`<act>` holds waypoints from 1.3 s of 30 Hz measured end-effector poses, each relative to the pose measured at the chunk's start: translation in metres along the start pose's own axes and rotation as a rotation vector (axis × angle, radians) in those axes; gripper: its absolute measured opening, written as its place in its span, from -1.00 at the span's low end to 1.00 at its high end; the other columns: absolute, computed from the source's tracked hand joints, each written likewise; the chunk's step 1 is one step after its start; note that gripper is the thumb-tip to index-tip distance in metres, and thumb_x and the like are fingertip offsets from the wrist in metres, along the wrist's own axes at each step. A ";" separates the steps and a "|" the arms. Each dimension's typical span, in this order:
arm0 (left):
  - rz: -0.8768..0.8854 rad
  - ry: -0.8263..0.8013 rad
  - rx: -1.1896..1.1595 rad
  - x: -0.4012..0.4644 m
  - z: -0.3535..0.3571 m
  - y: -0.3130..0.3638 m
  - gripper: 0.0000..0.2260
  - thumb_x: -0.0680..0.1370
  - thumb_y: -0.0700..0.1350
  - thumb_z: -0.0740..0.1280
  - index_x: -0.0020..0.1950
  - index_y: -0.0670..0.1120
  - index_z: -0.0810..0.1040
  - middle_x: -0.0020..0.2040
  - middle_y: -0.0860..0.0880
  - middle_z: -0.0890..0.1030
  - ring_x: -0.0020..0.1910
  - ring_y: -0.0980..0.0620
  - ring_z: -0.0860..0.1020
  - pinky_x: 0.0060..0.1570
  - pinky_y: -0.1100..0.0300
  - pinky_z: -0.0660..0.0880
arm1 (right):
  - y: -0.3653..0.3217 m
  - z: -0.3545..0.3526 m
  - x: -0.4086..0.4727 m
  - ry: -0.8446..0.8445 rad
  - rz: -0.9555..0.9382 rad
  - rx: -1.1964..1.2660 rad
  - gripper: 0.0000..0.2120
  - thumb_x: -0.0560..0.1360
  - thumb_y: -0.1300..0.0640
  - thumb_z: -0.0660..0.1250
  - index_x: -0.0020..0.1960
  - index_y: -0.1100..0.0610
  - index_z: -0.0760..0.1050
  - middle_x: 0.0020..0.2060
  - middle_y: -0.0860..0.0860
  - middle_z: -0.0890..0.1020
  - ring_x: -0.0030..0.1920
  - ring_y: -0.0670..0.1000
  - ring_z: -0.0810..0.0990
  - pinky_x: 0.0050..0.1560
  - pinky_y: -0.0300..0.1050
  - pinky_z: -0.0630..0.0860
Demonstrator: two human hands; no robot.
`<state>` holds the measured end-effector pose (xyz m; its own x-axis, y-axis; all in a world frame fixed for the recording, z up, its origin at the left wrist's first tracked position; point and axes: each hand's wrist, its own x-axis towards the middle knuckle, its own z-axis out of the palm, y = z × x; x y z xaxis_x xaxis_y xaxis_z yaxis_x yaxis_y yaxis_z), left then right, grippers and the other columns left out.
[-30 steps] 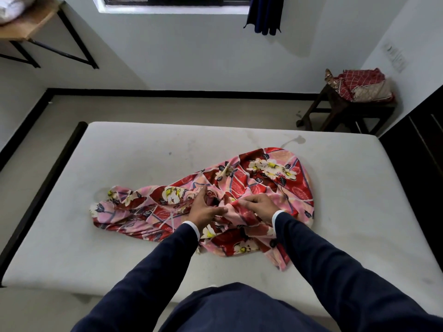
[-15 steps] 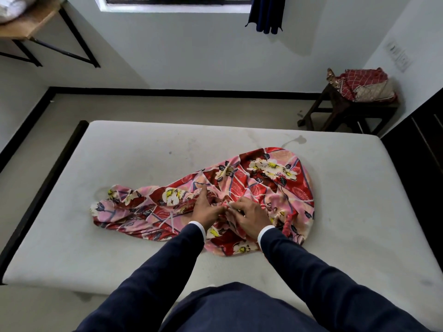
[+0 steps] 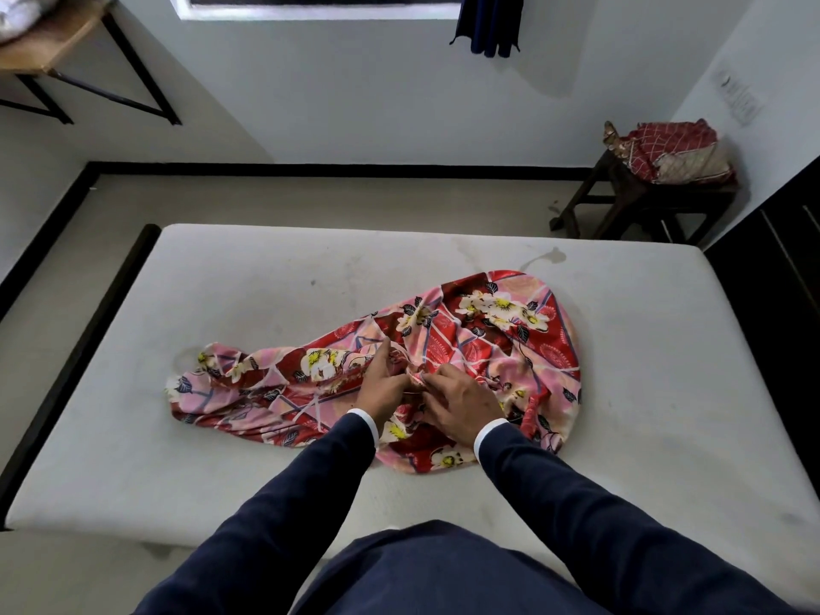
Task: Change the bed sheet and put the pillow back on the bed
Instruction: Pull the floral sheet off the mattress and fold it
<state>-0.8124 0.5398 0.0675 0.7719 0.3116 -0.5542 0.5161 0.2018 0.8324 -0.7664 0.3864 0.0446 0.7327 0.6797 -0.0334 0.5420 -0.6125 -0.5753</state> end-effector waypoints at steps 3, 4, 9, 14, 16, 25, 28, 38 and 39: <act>-0.027 -0.032 -0.023 0.000 0.000 0.002 -0.21 0.51 -0.45 0.29 0.64 0.02 0.08 0.39 -0.16 0.48 0.17 -0.21 0.62 -0.03 0.05 0.66 | 0.002 0.002 -0.001 0.020 -0.041 -0.077 -0.70 0.61 0.05 0.23 0.30 0.07 0.52 0.00 0.00 0.55 -0.04 0.01 0.57 -0.12 -0.05 0.61; -0.040 -0.049 -0.024 -0.001 0.000 0.004 -0.21 0.52 -0.46 0.28 0.64 0.02 0.08 0.29 -0.09 0.53 0.11 -0.20 0.65 -0.06 0.04 0.66 | 0.003 0.002 0.000 0.019 -0.043 -0.092 -0.69 0.60 0.04 0.20 0.30 0.07 0.52 0.01 -0.01 0.56 -0.03 0.01 0.57 -0.12 -0.05 0.61; -0.047 -0.092 0.034 0.004 -0.005 0.013 -0.25 0.58 -0.42 0.25 0.64 0.04 0.03 0.22 -0.09 0.56 -0.06 -0.20 0.70 -0.17 -0.03 0.67 | 0.009 0.004 0.007 0.005 0.013 -0.079 -0.71 0.57 -0.04 0.12 0.14 -0.01 0.55 -0.04 -0.09 0.58 -0.11 -0.02 0.59 -0.15 0.03 0.62; -0.018 -0.091 0.106 0.011 -0.011 0.028 -0.29 0.59 -0.39 0.23 0.64 0.04 0.04 0.40 -0.22 0.46 0.01 -0.31 0.67 -0.10 -0.21 0.65 | 0.005 0.002 0.017 0.040 0.104 0.105 -0.77 0.56 0.00 0.10 -0.05 -0.05 0.53 -0.17 -0.11 0.58 -0.19 -0.03 0.56 -0.19 0.00 0.57; 0.002 -0.069 0.109 0.008 -0.017 0.032 -0.31 0.61 -0.39 0.21 0.64 0.04 0.06 0.34 -0.12 0.46 -0.05 -0.25 0.69 -0.33 -0.02 0.66 | 0.010 -0.001 0.020 0.060 0.210 0.242 -0.80 0.53 -0.02 0.11 -0.20 -0.10 0.46 -0.28 -0.09 0.58 -0.25 -0.01 0.56 -0.24 -0.02 0.54; 0.192 0.458 0.129 0.050 -0.131 0.064 -0.27 0.54 -0.31 0.39 0.63 -0.12 0.10 0.38 -0.12 0.49 0.16 -0.10 0.60 0.09 0.05 0.62 | 0.072 -0.015 0.007 -0.071 0.379 0.436 -0.71 0.62 0.27 0.16 -0.26 0.08 0.38 -0.38 -0.09 0.46 -0.37 -0.16 0.43 -0.30 -0.19 0.30; 0.208 0.560 0.182 0.062 -0.162 0.064 -0.24 0.48 -0.17 0.46 0.61 -0.11 0.16 0.45 -0.14 0.45 0.37 -0.12 0.49 0.39 -0.08 0.43 | 0.089 -0.005 0.004 -0.145 0.339 0.341 -0.69 0.61 0.28 0.16 -0.26 0.00 0.37 -0.39 -0.08 0.42 -0.36 -0.07 0.37 -0.27 -0.08 0.30; 0.143 0.795 -0.061 0.068 -0.216 0.050 0.05 0.39 0.06 0.58 0.65 -0.06 -0.06 0.60 -0.17 0.19 0.53 -0.10 0.28 0.51 -0.01 0.27 | 0.058 -0.012 0.013 -0.087 0.159 0.298 -0.78 0.65 0.13 0.11 -0.17 0.06 0.38 -0.38 -0.03 0.40 -0.38 -0.03 0.36 -0.30 -0.03 0.32; 0.146 0.831 -0.069 0.067 -0.221 0.050 0.06 0.39 0.04 0.59 0.65 -0.07 -0.07 0.62 -0.15 0.14 0.57 -0.08 0.21 0.53 0.01 0.22 | 0.050 -0.012 0.014 -0.070 0.082 0.249 -0.78 0.63 0.07 0.09 -0.12 0.10 0.41 -0.38 -0.03 0.43 -0.40 -0.03 0.38 -0.34 -0.03 0.35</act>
<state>-0.8169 0.7755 0.0733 0.2911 0.9150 -0.2793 0.3880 0.1539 0.9087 -0.7238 0.3600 0.0252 0.7351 0.6636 -0.1390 0.3581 -0.5541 -0.7515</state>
